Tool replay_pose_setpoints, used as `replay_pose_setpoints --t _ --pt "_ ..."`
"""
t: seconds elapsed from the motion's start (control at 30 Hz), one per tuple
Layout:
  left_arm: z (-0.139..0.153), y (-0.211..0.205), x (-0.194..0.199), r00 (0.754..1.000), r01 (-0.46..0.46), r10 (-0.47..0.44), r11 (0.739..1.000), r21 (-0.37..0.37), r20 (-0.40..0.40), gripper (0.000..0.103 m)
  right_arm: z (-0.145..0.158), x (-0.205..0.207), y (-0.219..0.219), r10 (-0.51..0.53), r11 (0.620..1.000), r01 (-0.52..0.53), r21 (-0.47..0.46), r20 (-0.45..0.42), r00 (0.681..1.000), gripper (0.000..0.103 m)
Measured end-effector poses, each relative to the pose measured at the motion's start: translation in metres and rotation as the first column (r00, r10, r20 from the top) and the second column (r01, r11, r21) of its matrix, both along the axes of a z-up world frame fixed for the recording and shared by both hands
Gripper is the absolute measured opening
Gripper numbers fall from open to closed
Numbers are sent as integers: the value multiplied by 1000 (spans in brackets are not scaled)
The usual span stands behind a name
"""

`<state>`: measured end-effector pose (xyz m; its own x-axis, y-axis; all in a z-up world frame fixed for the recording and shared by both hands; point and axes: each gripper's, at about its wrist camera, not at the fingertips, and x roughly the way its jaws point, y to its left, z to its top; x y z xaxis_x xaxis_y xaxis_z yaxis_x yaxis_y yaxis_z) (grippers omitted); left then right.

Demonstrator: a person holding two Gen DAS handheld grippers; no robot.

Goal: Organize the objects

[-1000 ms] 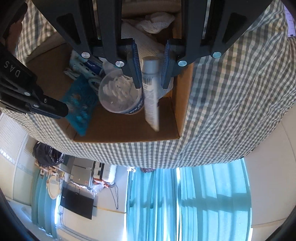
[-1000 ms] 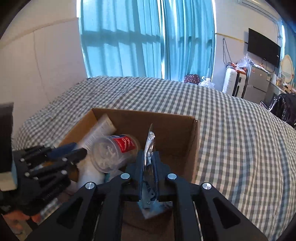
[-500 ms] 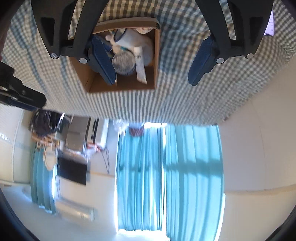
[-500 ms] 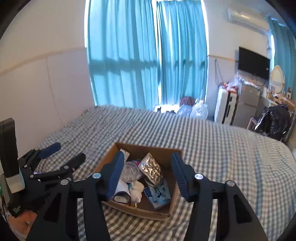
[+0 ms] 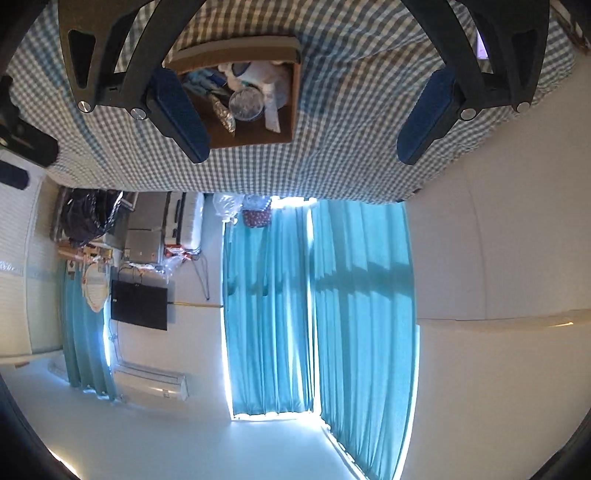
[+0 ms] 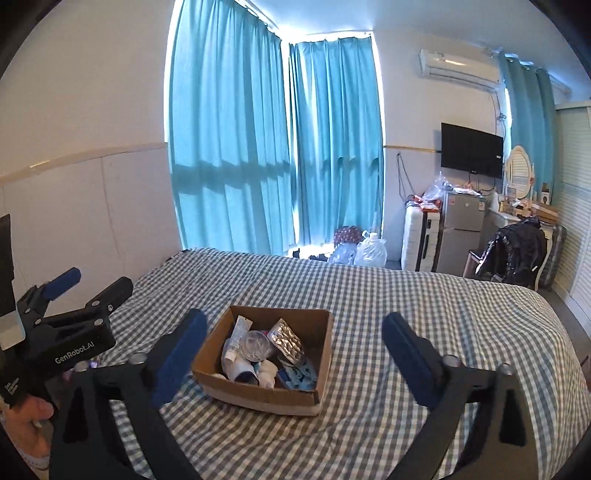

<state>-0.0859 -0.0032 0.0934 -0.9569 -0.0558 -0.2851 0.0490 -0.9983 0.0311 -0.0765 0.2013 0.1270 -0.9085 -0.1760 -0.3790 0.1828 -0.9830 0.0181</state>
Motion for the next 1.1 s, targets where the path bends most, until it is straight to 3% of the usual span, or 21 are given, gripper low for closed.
replay_pose_setpoints --t 0.2,0.33,0.43,0.83,1.1 --pt "-27 5 28 999 11 -13 998 57 32 103 -31 21 18 -52 996 52 -69 -5 999 103" --pt "-44 8 36 999 -8 7 999 30 47 103 -43 25 16 -76 997 76 -2 -57 996 103" --pt "-51 9 36 998 9 -12 999 46 63 103 -49 23 17 -57 998 56 -10 -68 996 103" --pt "-66 16 32 993 33 -36 999 36 112 103 -68 10 14 -85 996 85 1 -20 996 103" --pt "-65 17 39 994 27 -31 999 37 100 103 -69 9 10 -84 996 84 0 -7 996 103"
